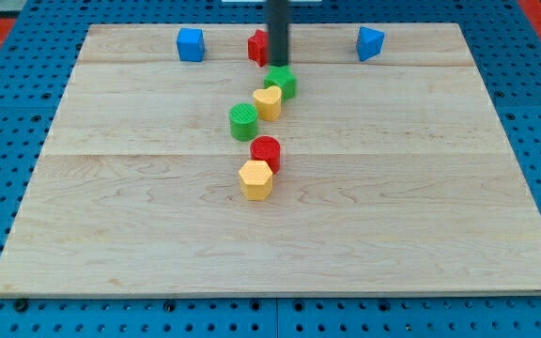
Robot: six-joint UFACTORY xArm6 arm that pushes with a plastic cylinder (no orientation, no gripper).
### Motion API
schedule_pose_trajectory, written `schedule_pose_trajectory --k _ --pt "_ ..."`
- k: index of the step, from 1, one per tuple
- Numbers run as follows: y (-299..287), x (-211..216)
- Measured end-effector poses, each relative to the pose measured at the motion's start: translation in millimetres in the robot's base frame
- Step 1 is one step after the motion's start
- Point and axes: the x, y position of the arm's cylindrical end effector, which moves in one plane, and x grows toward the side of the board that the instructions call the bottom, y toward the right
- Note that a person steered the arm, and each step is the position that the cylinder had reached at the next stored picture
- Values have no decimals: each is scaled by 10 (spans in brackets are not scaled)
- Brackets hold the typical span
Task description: Move the green star to the down and left along with the yellow heart and green circle
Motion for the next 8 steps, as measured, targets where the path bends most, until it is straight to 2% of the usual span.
schedule_pose_trajectory --k 1,2,3,4,5,6,7,8 --pt "-308 403" --pt "-701 403" --pt "-253 431" --pt "-192 221" --pt "342 147" --pt "366 431" --pt "13 748" --pt "-345 673"
